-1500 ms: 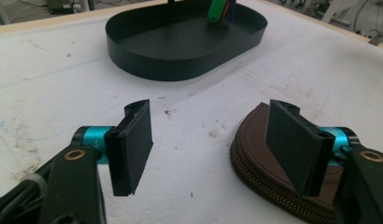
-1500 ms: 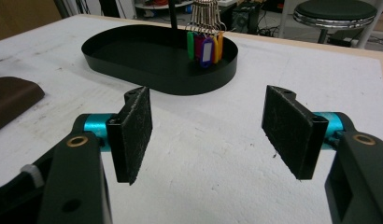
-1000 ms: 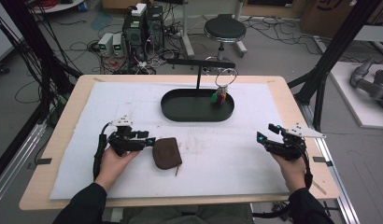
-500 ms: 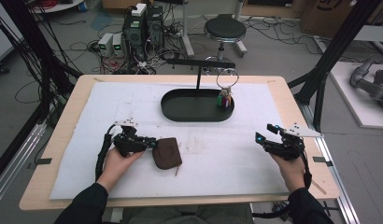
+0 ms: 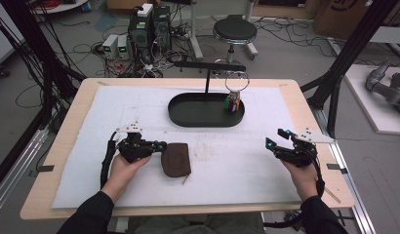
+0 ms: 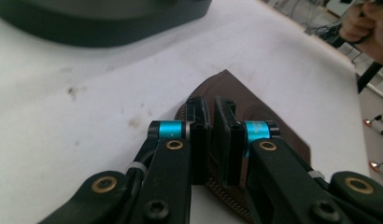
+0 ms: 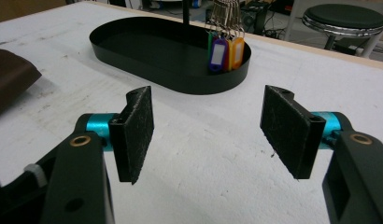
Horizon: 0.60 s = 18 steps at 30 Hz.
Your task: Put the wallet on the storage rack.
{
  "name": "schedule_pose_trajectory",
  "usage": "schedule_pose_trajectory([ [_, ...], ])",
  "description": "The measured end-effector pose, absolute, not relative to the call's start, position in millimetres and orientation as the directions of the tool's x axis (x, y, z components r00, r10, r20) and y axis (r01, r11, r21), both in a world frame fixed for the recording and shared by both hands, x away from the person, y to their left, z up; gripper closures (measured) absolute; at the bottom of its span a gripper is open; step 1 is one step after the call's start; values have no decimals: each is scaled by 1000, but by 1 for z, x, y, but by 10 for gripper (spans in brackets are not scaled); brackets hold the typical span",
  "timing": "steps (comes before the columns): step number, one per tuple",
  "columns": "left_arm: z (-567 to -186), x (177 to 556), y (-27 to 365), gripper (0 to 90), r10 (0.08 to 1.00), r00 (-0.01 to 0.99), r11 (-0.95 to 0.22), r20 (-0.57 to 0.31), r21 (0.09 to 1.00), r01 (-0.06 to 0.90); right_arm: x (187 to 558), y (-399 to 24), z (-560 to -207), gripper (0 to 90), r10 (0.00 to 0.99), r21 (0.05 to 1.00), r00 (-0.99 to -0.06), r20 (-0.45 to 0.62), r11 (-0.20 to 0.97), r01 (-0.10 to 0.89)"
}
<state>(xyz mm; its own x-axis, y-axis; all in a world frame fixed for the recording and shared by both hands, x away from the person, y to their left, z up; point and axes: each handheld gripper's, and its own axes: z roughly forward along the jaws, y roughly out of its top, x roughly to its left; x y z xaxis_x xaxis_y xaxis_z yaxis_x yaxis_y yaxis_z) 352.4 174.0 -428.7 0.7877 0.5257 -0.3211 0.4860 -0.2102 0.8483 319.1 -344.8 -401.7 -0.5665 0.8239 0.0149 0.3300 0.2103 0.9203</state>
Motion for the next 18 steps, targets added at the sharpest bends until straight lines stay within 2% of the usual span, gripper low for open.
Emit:
schedule_pose_trajectory([
  [9, -405, 338, 153, 858, 437, 883, -238, -172, 924, 298, 319, -331, -395, 346, 774, 928, -632, 28, 215, 304],
  [18, -393, 326, 131, 863, 304, 947, -240, -106, 953, 184, 317, -304, -390, 330, 652, 935, -757, 50, 235, 264],
])
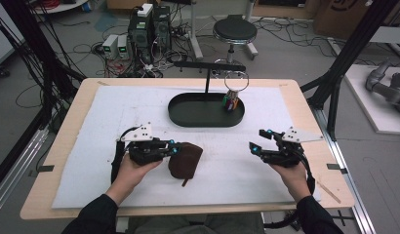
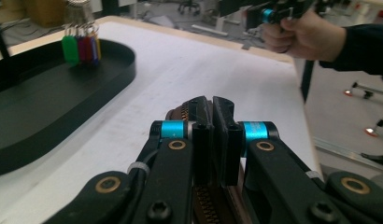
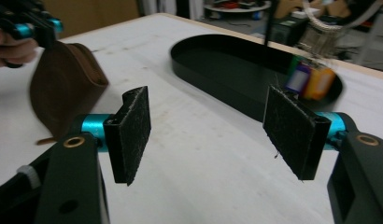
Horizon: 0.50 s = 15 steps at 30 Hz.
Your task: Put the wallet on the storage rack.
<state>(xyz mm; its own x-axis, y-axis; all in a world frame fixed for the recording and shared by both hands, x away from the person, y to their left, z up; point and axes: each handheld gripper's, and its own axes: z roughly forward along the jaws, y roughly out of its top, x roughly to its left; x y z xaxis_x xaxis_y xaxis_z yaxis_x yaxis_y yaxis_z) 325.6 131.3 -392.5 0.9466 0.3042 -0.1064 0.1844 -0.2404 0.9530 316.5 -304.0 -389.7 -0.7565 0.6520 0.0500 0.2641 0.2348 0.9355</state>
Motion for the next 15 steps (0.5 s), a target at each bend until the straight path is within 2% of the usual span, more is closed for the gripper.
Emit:
schedule_pose_trajectory([
  [7, -391, 323, 125, 864, 236, 967, -238, -93, 960, 150, 320, -279, -387, 320, 538, 938, -838, 85, 240, 249],
  [15, -391, 322, 123, 863, 172, 981, -237, -84, 964, 124, 328, -240, -388, 322, 388, 922, -916, 99, 310, 231],
])
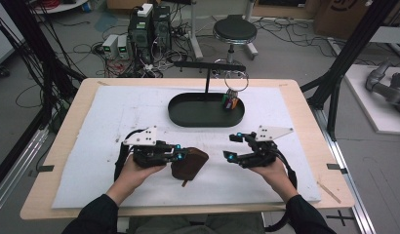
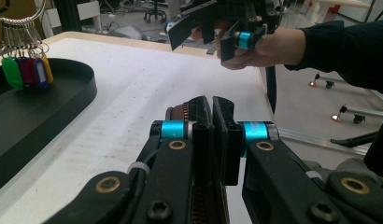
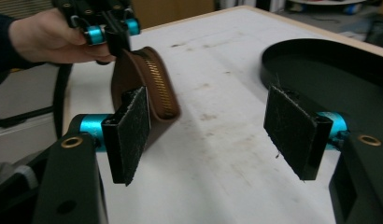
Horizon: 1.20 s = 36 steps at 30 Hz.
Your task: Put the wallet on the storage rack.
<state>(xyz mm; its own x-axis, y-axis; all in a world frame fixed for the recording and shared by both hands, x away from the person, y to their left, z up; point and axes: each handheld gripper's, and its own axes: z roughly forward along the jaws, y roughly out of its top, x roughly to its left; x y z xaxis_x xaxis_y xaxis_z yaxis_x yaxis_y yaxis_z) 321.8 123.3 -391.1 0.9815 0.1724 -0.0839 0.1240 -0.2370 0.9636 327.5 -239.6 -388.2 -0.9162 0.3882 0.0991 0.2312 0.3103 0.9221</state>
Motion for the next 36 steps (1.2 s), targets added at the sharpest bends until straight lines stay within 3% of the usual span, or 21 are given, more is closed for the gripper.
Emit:
schedule_pose_trajectory([
  [14, -391, 319, 117, 862, 120, 991, -240, -58, 967, 85, 335, -174, -394, 367, 210, 874, -971, 111, 445, 196],
  [15, -391, 318, 116, 861, 116, 992, -238, -58, 968, 84, 335, -172, -395, 384, 205, 871, -973, 106, 453, 191],
  [18, -391, 317, 115, 851, 124, 991, -233, -55, 969, 83, 333, -169, -396, 565, 182, 862, -979, 94, 476, 172],
  [19, -390, 317, 115, 838, 128, 990, -226, -58, 970, 86, 333, -169, -396, 593, 170, 861, -982, 84, 484, 157],
  [21, -390, 317, 117, 714, 148, 987, -223, -67, 970, 100, 331, -170, -394, 655, 171, 861, -983, 71, 487, 147],
  [25, -392, 318, 121, 491, 205, 976, -247, -70, 961, 121, 330, -177, -393, 696, 174, 867, -982, 70, 476, 147],
  [29, -401, 323, 130, 410, 239, 965, -258, -112, 950, 174, 328, -186, -390, 708, 191, 888, -980, 64, 437, 143],
  [36, -405, 327, 128, 377, 222, 963, -236, -152, 950, 204, 324, -208, -371, 711, 212, 950, -974, 79, 279, 138],
])
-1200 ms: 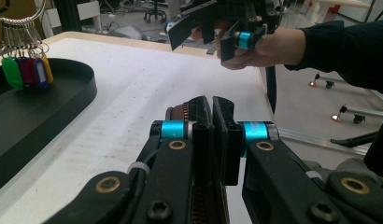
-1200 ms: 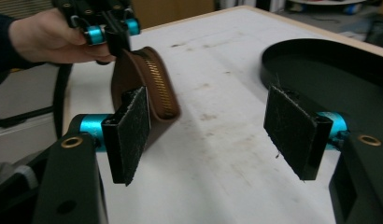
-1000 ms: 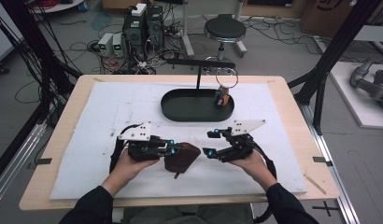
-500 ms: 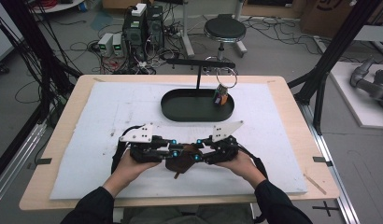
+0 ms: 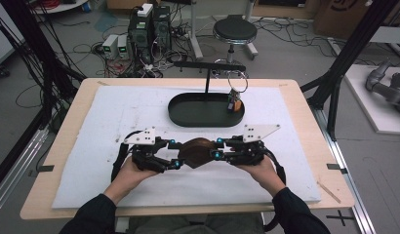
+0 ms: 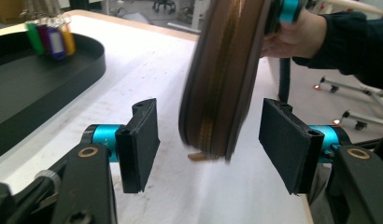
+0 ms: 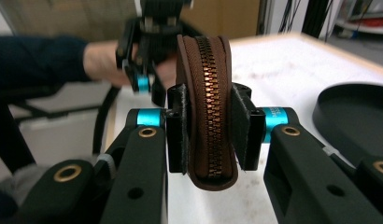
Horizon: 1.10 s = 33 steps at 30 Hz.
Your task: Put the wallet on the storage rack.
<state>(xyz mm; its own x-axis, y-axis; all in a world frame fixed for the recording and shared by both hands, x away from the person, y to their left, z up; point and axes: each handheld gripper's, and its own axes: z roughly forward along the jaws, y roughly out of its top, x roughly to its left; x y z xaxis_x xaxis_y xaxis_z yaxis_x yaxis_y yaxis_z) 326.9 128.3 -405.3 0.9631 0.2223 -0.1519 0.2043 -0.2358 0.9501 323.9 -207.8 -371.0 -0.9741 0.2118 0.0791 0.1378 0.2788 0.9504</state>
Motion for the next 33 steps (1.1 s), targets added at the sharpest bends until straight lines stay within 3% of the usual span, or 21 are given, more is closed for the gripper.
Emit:
schedule_pose_trajectory([
  [8, -404, 327, 115, 403, 142, 971, -179, -195, 959, 219, 322, -214, -366, 711, 201, 968, -974, 103, 205, 145],
  [12, -404, 326, 119, 607, 116, 976, -167, -186, 965, 204, 321, -214, -366, 700, 180, 968, -978, 104, 207, 141],
  [15, -399, 322, 118, 655, 121, 984, -205, -133, 966, 156, 320, -215, -366, 664, 185, 964, -979, 87, 231, 129],
  [19, -392, 319, 117, 672, 132, 986, -280, -107, 950, 140, 322, -218, -362, 541, 186, 951, -978, 89, 276, 139],
  [29, -392, 319, 106, 674, 117, 986, -386, -120, 909, 156, 321, -212, -351, 457, 195, 928, -978, 73, 345, 138],
  [30, -392, 318, 105, 675, 108, 988, -392, -115, 908, 148, 322, -209, -353, 464, 189, 921, -979, 77, 362, 142],
  [32, -391, 318, 104, 672, 110, 988, -387, -109, 911, 143, 321, -204, -356, 626, 178, 915, -981, 75, 380, 139],
  [33, -391, 318, 106, 668, 112, 988, -370, -108, 918, 143, 320, -205, -357, 637, 169, 920, -983, 71, 370, 130],
])
